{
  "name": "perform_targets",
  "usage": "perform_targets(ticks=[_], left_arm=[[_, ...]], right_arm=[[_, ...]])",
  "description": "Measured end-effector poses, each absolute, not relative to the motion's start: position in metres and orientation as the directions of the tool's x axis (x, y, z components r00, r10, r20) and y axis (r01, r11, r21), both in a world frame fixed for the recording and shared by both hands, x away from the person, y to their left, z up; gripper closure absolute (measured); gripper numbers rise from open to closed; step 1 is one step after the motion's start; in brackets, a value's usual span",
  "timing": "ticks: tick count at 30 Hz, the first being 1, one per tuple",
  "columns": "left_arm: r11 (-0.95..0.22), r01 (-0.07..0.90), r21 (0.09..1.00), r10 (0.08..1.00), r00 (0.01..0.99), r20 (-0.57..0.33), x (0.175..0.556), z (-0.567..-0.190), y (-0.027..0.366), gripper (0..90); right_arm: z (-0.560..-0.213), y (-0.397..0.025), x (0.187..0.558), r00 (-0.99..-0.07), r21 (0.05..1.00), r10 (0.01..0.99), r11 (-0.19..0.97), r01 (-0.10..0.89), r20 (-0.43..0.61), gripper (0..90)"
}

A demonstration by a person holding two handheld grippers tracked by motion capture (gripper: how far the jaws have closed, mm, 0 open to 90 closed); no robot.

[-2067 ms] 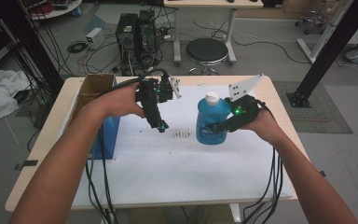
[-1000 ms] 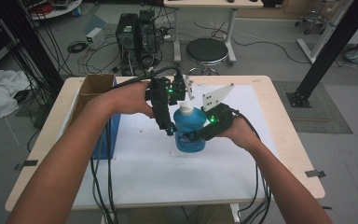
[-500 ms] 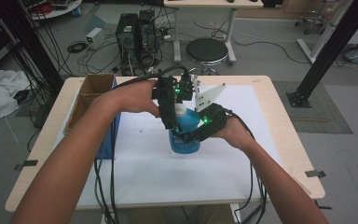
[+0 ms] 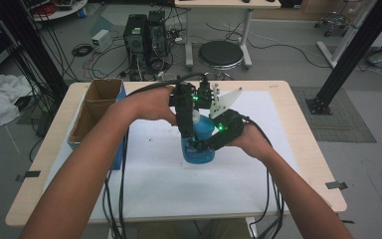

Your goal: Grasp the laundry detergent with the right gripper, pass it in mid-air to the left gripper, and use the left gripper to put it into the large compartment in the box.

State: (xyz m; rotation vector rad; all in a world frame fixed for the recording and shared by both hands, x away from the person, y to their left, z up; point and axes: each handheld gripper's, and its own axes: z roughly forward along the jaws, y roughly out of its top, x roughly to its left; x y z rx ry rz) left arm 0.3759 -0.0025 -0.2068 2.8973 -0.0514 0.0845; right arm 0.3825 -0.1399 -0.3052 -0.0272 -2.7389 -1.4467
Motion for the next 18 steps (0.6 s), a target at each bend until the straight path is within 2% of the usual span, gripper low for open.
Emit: perform_targets(ticks=[11,13,18], left_arm=[[-0.969,-0.053,0.24,-0.039,0.997,0.06,0.3761,-0.2102,-0.0037,12.6],[-0.969,-0.058,0.239,-0.046,0.997,0.056,0.376,-0.2099,-0.0038,16.9],[-0.97,-0.055,0.237,-0.043,0.997,0.057,0.3767,-0.2105,-0.0042,17.0]], right_arm=[[-0.303,-0.1396,0.3805,-0.998,0.83,-0.005,0.556,0.046,0.059,44.9],[-0.3027,-0.14,0.3806,-0.998,0.829,-0.005,0.557,0.047,0.06,44.9],[-0.3027,-0.1405,0.3806,-0.998,0.829,-0.005,0.557,0.047,0.06,44.9]])
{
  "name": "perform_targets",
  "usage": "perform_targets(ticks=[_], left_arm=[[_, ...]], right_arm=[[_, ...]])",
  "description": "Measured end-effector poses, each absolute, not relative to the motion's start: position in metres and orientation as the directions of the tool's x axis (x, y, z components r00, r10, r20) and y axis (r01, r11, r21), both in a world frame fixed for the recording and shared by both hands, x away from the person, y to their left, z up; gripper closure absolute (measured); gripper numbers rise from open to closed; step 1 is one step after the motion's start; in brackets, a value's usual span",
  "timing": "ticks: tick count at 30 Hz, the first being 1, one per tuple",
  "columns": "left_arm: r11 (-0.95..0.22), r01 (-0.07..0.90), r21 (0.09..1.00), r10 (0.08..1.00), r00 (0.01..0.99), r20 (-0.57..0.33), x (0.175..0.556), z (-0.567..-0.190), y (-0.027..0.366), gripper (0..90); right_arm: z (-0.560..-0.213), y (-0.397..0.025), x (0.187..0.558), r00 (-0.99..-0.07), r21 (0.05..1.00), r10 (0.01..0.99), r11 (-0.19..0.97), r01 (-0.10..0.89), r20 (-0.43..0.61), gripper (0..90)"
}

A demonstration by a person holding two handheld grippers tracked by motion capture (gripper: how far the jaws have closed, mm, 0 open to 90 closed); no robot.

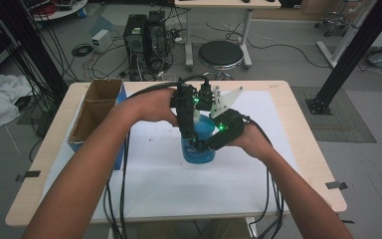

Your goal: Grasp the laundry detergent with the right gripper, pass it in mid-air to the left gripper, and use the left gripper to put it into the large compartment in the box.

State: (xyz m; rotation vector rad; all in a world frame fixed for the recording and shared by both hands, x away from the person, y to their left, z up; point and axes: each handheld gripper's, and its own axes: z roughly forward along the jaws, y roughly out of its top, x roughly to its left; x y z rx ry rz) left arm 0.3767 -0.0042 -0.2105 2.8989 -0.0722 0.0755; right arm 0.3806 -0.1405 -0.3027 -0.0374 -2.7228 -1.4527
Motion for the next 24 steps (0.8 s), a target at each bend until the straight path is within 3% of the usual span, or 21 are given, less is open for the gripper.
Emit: perform_targets(ticks=[24], left_arm=[[-0.969,-0.085,0.23,-0.071,0.995,0.066,0.3738,-0.2103,-0.0057,33.7]], right_arm=[[-0.3045,-0.1383,0.382,-0.998,0.825,-0.006,0.563,0.048,0.062,44.9]])
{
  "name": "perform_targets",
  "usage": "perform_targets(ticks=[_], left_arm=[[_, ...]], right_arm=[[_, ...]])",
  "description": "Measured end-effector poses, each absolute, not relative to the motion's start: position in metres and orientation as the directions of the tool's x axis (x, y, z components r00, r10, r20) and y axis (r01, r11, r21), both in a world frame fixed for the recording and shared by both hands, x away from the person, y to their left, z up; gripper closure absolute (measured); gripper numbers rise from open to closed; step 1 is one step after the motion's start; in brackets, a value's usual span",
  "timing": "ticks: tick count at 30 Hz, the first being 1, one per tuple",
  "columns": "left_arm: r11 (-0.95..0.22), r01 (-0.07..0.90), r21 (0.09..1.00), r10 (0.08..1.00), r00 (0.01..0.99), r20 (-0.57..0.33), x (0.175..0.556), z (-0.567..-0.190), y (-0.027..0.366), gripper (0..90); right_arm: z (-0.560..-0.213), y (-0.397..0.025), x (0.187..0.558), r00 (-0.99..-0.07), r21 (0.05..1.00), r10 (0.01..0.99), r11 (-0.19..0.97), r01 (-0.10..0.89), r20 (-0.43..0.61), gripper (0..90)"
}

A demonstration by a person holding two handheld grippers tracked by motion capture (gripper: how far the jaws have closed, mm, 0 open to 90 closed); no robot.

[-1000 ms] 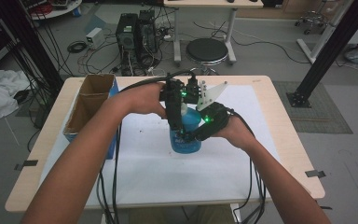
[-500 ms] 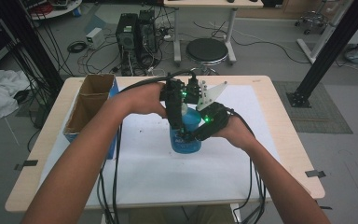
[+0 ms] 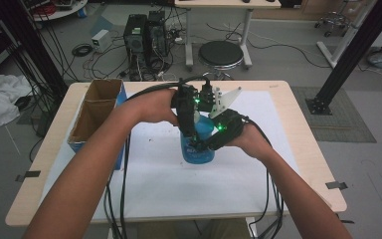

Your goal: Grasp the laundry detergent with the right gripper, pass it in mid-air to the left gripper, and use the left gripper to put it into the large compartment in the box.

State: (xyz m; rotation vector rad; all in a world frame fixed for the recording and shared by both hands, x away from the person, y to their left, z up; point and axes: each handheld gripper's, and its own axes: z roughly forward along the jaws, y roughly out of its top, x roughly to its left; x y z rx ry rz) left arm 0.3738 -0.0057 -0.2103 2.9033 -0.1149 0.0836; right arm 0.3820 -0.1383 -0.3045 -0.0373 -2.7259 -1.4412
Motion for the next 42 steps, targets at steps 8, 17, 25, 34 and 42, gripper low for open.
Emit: perform_targets(ticks=[8,17,25,34,42], left_arm=[[-0.969,-0.086,0.23,-0.071,0.995,0.075,0.373,-0.211,-0.006,37.2],[-0.968,-0.093,0.233,-0.078,0.994,0.073,0.37,-0.212,-0.007,37.7],[-0.971,-0.103,0.218,-0.089,0.993,0.077,0.367,-0.212,-0.008,37.9],[-0.977,-0.052,0.209,-0.035,0.996,0.082,0.368,-0.208,0.008,37.9],[-0.979,0.029,0.2,0.052,0.992,0.112,0.373,-0.204,0.025,37.9]], right_arm=[[-0.304,-0.139,0.382,-0.998,0.824,-0.007,0.565,0.048,0.063,44.9],[-0.304,-0.139,0.38,-0.998,0.819,-0.022,0.573,0.034,0.058,45.0],[-0.302,-0.137,0.377,-0.998,0.8,-0.033,0.6,0.02,0.05,36.9],[-0.292,-0.167,0.372,-0.993,0.706,0.088,0.699,0.115,0.074,21.7],[-0.283,-0.203,0.375,-0.959,0.583,0.253,0.763,0.279,0.129,2.5]])
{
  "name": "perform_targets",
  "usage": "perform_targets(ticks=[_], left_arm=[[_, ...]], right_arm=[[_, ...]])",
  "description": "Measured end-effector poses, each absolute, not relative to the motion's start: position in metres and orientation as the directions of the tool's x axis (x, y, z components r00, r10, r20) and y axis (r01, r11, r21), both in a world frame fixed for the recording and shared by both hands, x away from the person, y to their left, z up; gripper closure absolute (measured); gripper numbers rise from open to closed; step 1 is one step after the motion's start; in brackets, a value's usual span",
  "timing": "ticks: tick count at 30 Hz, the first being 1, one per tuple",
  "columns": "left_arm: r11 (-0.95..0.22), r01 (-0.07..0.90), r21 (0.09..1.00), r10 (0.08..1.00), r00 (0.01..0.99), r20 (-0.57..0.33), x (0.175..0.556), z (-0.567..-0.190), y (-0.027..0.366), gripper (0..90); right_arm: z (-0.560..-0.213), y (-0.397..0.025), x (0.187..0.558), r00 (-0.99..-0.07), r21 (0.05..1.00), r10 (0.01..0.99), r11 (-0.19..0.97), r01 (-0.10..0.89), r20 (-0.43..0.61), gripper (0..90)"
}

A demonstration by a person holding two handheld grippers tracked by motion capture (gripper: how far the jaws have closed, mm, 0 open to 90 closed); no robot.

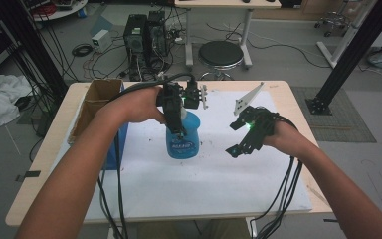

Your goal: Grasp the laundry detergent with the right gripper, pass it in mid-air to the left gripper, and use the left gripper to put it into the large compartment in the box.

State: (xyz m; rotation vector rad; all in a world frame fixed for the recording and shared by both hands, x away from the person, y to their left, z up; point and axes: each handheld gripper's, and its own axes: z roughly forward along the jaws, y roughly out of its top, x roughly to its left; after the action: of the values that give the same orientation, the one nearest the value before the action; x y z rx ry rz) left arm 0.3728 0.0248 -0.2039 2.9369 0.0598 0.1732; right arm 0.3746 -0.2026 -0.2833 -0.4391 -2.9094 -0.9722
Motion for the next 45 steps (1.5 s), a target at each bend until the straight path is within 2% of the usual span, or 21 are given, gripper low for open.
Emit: perform_targets(ticks=[5,7,8,14,15,17,23,30,32,45], left_arm=[[-0.976,0.088,0.198,0.115,0.985,0.128,0.377,-0.202,0.034,37.9],[-0.974,0.106,0.2,0.134,0.982,0.131,0.379,-0.201,0.036,37.8],[-0.969,0.145,0.201,0.174,0.975,0.136,0.381,-0.198,0.041,37.8],[-0.962,0.183,0.205,0.217,0.963,0.159,0.384,-0.191,0.051,37.8],[-0.959,0.192,0.209,0.228,0.96,0.162,0.385,-0.19,0.053,37.8],[-0.955,0.207,0.213,0.244,0.956,0.165,0.386,-0.187,0.056,37.8],[-0.933,0.28,0.227,0.323,0.93,0.177,0.391,-0.172,0.069,37.8],[-0.914,0.324,0.244,0.369,0.914,0.17,0.393,-0.155,0.081,37.9],[-0.896,0.363,0.254,0.41,0.897,0.166,0.392,-0.136,0.096,37.8],[-0.817,0.478,0.322,0.549,0.816,0.183,0.379,-0.084,0.156,37.8]], right_arm=[[-0.278,-0.218,0.378,-0.933,0.501,0.303,0.787,0.36,0.194,0.6],[-0.277,-0.221,0.378,-0.933,0.488,0.312,0.796,0.359,0.177,0.6],[-0.274,-0.231,0.377,-0.938,0.463,0.319,0.816,0.345,0.136,0.6],[-0.266,-0.249,0.378,-0.938,0.434,0.321,0.832,0.345,0.13,0.6],[-0.263,-0.255,0.377,-0.939,0.42,0.329,0.842,0.339,0.097,0.6],[-0.262,-0.258,0.377,-0.937,0.412,0.337,0.844,0.345,0.094,0.7],[-0.257,-0.279,0.38,-0.91,0.371,0.415,0.844,0.388,0.007,1.0],[-0.256,-0.288,0.375,-0.929,0.337,0.37,0.877,0.344,-0.016,1.1],[-0.255,-0.293,0.371,-0.943,0.336,0.334,0.889,0.311,-0.011,1.1],[-0.253,-0.301,0.373,-0.939,0.347,0.343,0.881,0.321,-0.003,1.1]])
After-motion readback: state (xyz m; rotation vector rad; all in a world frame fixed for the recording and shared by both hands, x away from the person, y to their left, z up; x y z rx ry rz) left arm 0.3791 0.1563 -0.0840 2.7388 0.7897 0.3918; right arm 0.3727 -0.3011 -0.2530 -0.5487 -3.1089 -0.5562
